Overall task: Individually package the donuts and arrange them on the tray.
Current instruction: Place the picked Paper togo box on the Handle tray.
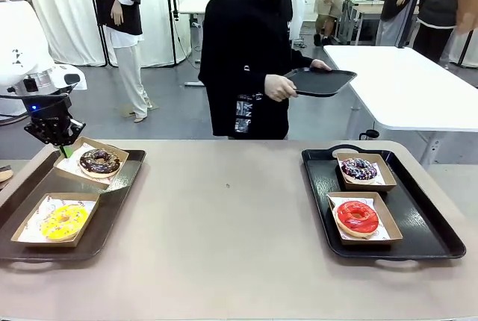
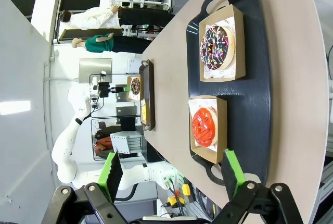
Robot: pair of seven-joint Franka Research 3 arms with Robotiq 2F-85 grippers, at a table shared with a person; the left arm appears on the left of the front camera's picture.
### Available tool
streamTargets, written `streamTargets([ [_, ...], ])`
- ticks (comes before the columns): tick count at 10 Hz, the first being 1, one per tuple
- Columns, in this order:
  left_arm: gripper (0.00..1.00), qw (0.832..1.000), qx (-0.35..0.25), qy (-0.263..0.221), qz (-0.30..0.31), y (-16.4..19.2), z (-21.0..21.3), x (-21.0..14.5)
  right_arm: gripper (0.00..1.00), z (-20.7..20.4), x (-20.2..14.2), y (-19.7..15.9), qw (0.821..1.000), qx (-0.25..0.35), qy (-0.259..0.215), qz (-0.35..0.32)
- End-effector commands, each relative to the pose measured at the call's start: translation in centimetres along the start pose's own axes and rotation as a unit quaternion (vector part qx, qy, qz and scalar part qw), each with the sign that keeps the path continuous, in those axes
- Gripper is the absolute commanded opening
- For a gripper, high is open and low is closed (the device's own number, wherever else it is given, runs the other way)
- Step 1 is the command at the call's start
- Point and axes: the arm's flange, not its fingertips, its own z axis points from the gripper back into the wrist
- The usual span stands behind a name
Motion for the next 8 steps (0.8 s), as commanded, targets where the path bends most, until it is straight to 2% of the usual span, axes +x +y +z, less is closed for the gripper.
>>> streamTargets([
  [1,0.01,1.000,-0.029,-0.005,-0.004,1.1,-1.2,1.7,1.00,0.1,-0.1,0.0,1.000,0.005,0.001,-0.001],
  [8,0.01,0.999,-0.024,0.028,0.026,2.7,-5.5,4.0,1.00,0.1,-0.1,0.0,1.000,0.005,0.001,-0.001],
])
